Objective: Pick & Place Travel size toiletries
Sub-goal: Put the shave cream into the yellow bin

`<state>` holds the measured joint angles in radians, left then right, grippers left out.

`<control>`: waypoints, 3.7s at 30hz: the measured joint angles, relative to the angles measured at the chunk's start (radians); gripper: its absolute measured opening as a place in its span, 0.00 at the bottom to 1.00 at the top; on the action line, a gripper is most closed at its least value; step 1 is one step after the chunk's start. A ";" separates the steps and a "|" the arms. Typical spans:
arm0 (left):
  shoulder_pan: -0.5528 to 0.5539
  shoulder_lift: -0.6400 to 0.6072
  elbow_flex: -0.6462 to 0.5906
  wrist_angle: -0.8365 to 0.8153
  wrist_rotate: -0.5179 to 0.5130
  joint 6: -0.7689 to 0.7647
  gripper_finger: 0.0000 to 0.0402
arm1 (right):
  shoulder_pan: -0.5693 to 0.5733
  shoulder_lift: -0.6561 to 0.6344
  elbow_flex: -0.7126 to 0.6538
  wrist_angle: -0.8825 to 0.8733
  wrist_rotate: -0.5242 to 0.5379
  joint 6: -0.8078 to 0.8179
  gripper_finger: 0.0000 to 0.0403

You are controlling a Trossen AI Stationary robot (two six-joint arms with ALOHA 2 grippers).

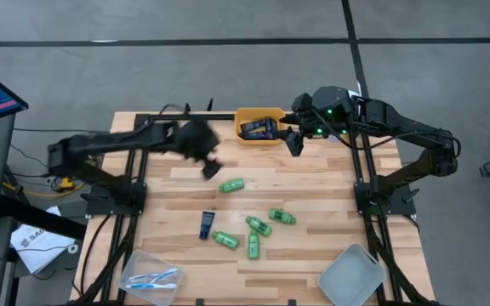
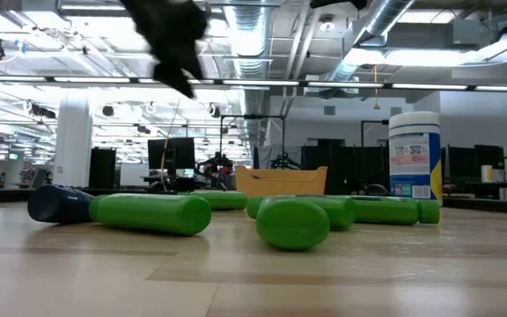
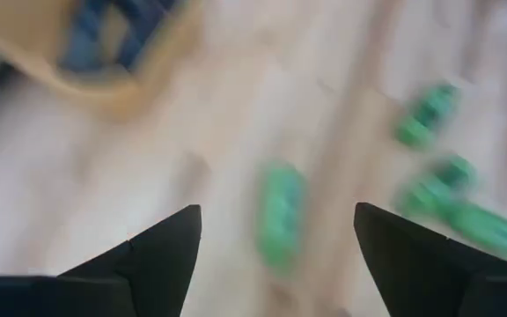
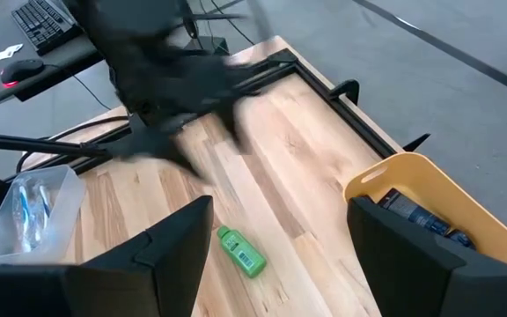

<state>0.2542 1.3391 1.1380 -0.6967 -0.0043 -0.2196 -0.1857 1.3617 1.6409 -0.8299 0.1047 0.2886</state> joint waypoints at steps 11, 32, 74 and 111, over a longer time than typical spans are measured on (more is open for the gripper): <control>-0.436 -0.347 -0.367 -0.079 -0.034 -0.712 0.72 | 0.000 0.000 0.000 0.002 0.000 0.020 0.63; -0.633 0.020 -0.509 0.293 -0.064 -1.149 0.72 | 0.000 0.000 0.000 0.002 0.000 0.072 0.63; -0.617 0.189 -0.439 0.272 -0.003 -1.063 0.30 | -0.001 0.000 0.000 0.000 0.000 0.068 0.63; 0.250 0.165 -0.105 0.669 -0.048 -0.109 0.31 | 0.000 0.000 0.000 0.008 0.000 0.068 0.63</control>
<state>0.5047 1.5039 1.0327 -0.0274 -0.0521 -0.3286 -0.1856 1.3617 1.6409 -0.8215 0.1047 0.3569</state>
